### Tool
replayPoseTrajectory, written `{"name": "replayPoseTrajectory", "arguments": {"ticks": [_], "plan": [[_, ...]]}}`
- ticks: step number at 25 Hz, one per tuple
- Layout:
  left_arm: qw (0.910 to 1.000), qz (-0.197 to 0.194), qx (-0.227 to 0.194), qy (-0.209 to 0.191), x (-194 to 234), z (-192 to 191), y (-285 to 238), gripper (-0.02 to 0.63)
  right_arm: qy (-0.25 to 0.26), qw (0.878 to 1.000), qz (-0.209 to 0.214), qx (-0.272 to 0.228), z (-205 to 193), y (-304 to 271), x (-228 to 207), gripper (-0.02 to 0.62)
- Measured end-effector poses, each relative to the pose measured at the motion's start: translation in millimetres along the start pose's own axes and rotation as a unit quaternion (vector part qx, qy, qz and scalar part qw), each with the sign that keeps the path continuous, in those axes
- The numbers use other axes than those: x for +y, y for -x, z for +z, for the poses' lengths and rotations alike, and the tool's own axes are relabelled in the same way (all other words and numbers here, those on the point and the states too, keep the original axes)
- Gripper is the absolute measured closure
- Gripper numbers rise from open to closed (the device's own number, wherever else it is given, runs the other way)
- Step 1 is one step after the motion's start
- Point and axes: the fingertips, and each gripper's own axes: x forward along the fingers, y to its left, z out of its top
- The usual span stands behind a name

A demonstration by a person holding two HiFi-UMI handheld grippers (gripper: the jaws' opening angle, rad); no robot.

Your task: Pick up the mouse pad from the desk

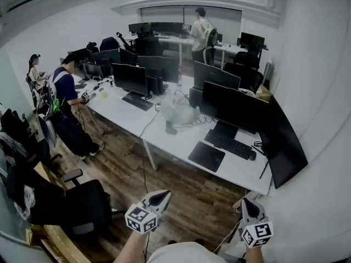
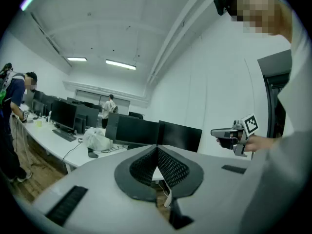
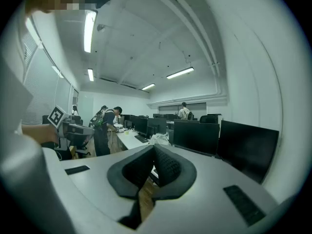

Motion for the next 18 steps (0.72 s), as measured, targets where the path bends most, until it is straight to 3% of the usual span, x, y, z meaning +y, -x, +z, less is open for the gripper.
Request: {"name": "replayPoseTrajectory", "arguments": {"ticks": [18], "plan": [[1.0000, -0.004, 0.003, 0.005, -7.5, 0.6, -5.1, 0.591, -0.006, 1.000, 0.002, -0.003, 2.5, 0.6, -5.2, 0.584]]}}
